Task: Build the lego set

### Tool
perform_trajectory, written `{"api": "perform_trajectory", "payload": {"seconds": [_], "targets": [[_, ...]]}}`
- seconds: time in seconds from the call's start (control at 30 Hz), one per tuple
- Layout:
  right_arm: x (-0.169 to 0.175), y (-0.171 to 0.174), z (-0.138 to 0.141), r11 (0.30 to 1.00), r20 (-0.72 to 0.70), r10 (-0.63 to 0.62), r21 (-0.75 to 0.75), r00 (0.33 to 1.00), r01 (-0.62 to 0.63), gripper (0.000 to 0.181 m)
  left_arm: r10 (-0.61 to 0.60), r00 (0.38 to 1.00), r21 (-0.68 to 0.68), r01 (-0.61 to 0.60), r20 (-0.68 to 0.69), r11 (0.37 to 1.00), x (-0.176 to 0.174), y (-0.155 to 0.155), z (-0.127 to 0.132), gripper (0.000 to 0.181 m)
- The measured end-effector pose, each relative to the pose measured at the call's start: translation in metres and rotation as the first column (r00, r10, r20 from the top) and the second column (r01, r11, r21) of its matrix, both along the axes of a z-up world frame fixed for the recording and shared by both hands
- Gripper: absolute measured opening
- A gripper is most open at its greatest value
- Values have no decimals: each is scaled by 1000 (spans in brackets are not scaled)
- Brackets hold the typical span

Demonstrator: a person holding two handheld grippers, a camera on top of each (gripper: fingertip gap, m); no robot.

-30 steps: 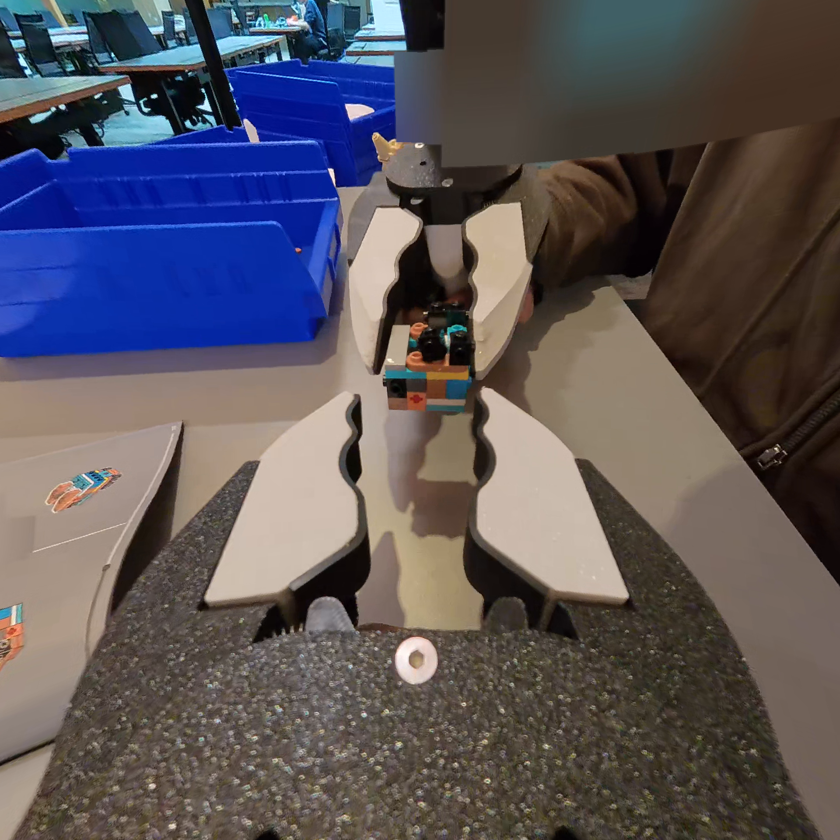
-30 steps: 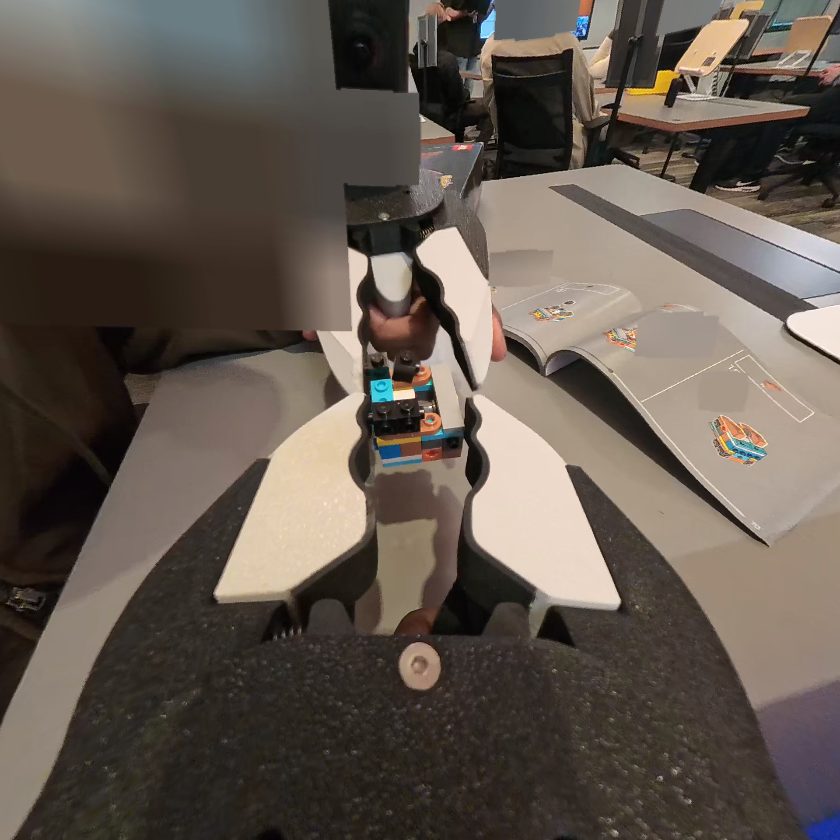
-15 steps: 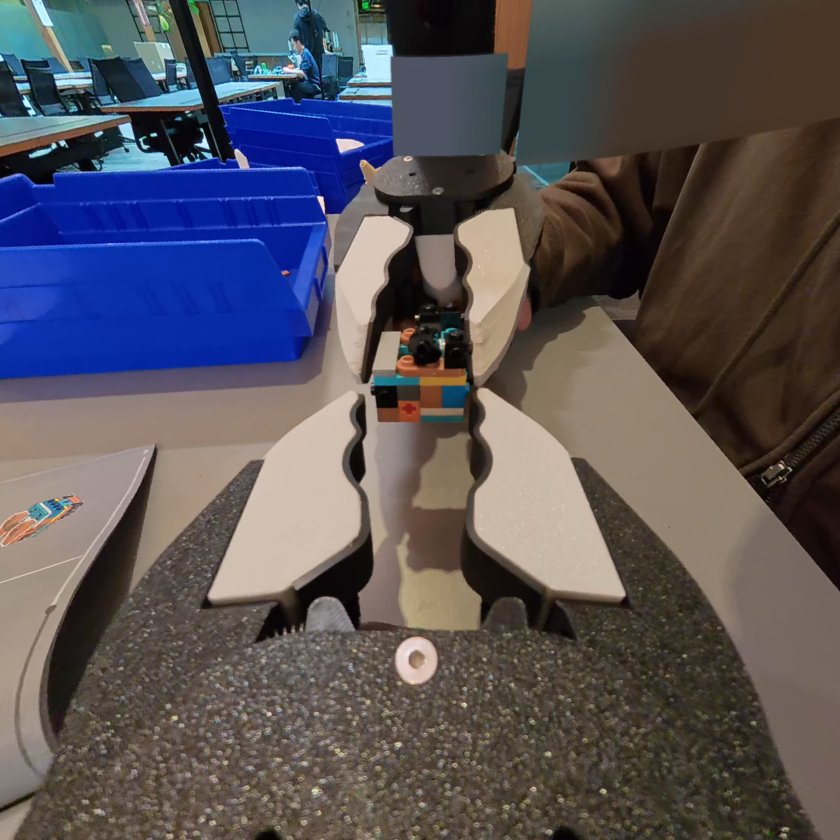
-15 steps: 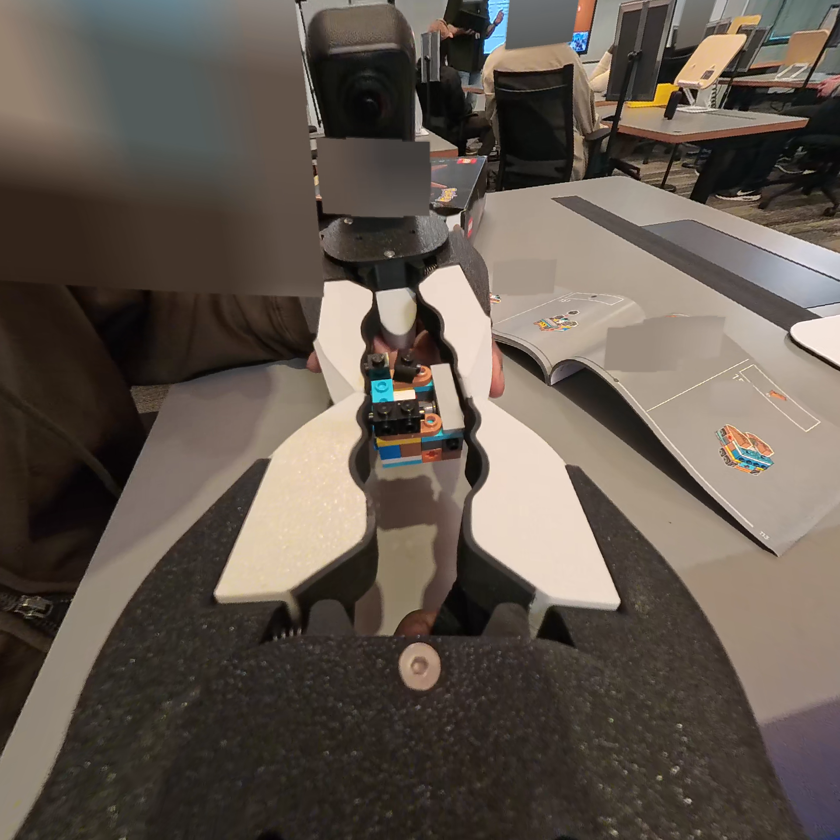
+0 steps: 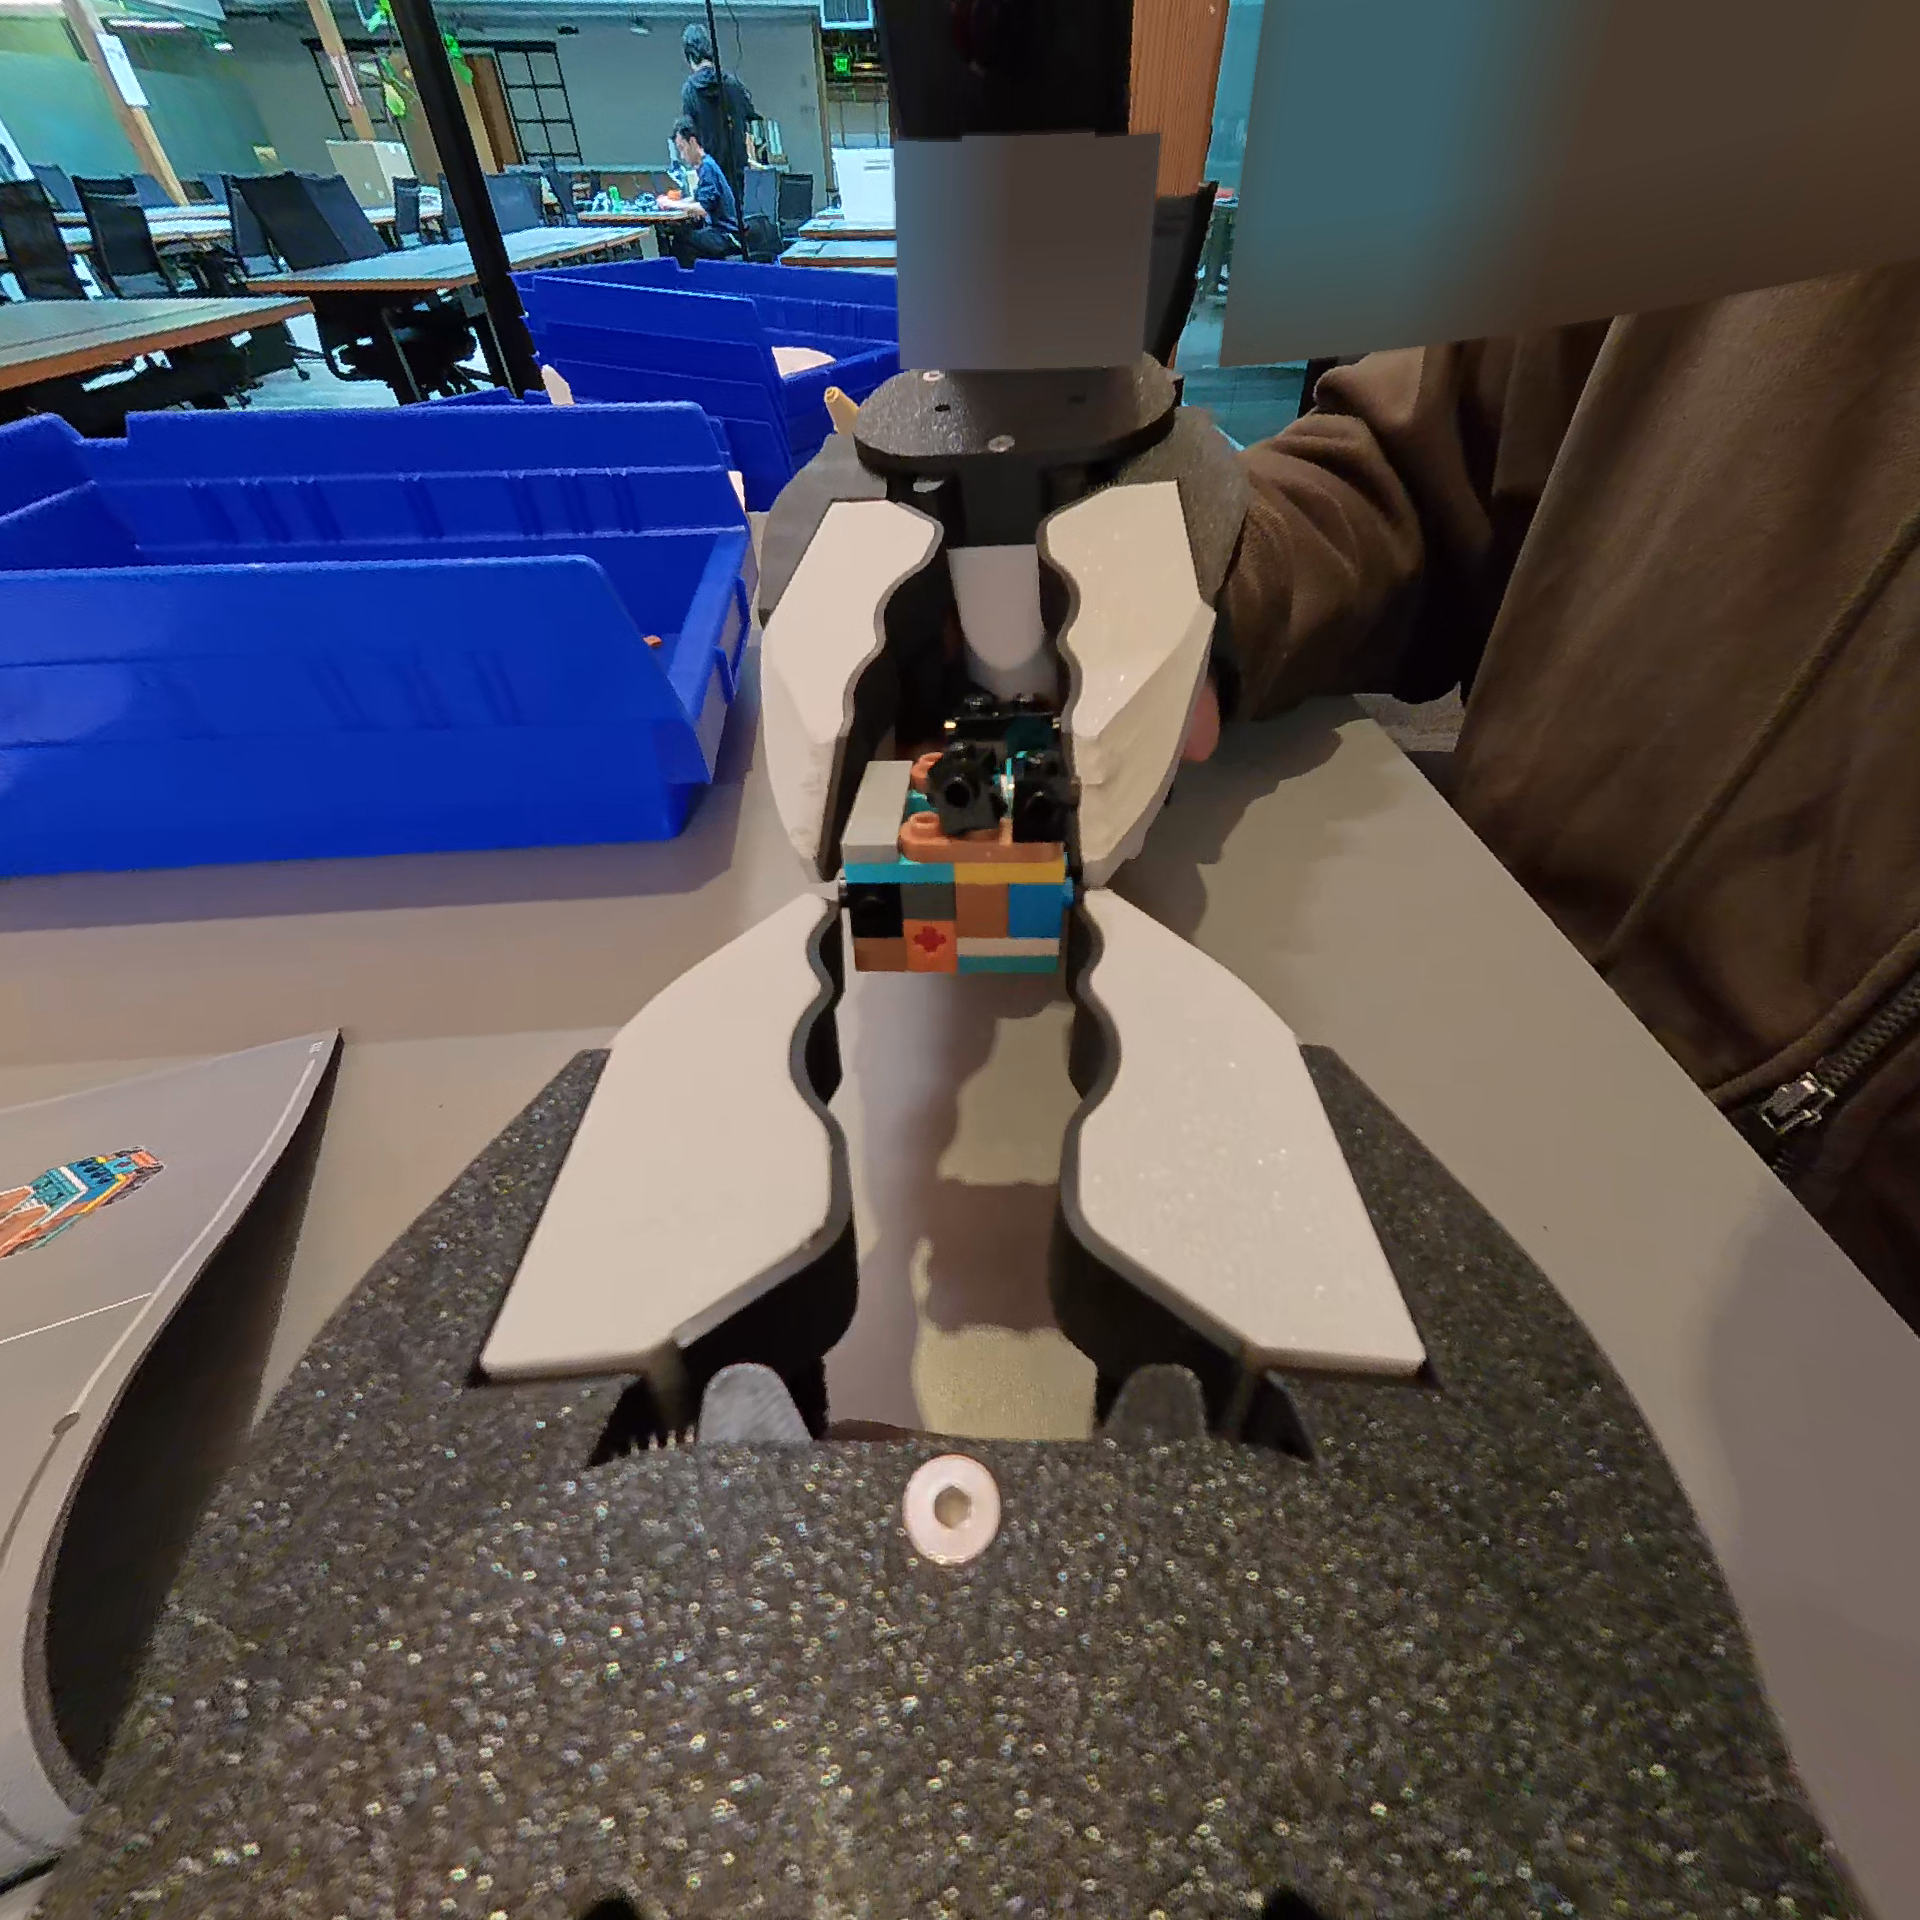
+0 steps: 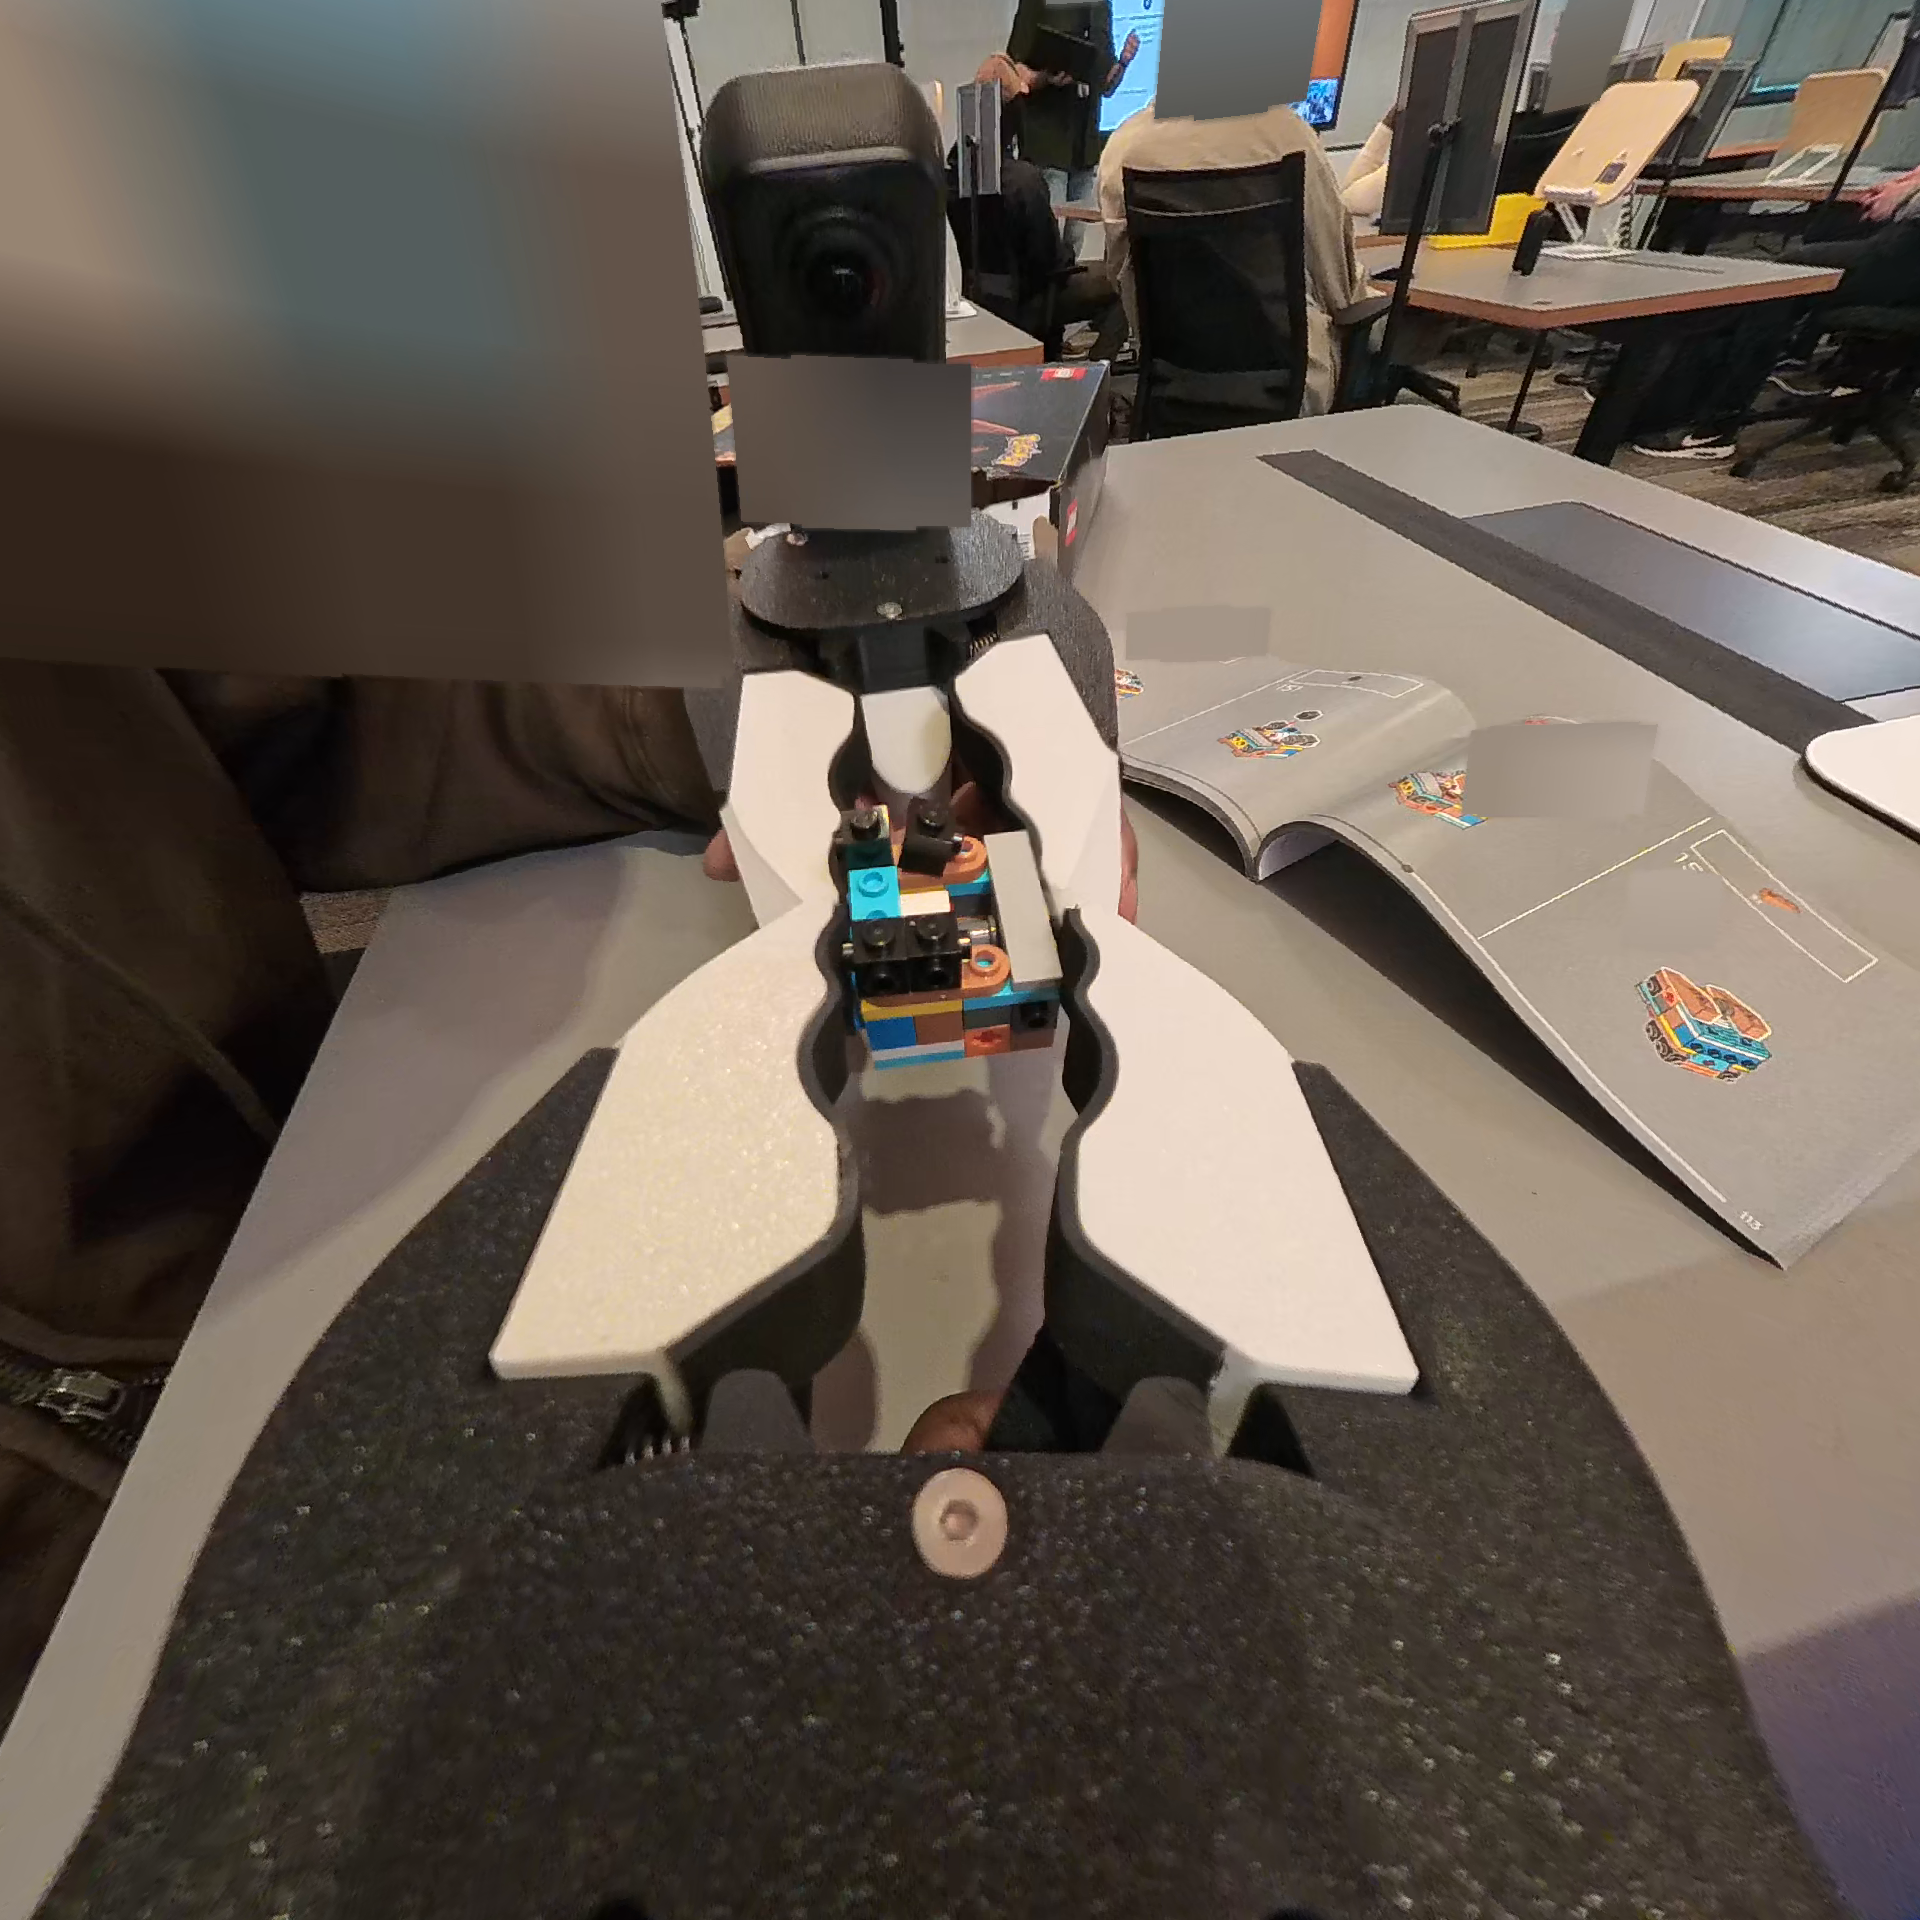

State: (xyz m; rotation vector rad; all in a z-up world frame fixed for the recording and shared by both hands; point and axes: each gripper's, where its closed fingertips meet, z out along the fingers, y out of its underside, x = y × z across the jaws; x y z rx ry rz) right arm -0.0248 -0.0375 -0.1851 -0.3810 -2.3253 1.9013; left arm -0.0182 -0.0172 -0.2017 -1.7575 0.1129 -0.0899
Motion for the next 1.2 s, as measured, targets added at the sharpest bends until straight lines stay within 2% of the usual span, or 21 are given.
{"api": "perform_trajectory", "payload": {"seconds": [0.8, 1.07, 1.2], "targets": [[4, 0, 11, 1000, -60, -4, -26, 998, 3, 38, -40, 998, 90, 35, 53, 995, 4, 1, 9, 38], [10, 14, 40, 996, -218, 37, -74, 975, -54, 42, 20, 999, 115, -24, 32, 993, -3, 2, 13, 38], [4, 15, 43, 996, -355, 78, 68, 932, -58, 42, 118, 993, 118, -116, -8, 986, -16, 2, 13, 38]]}}
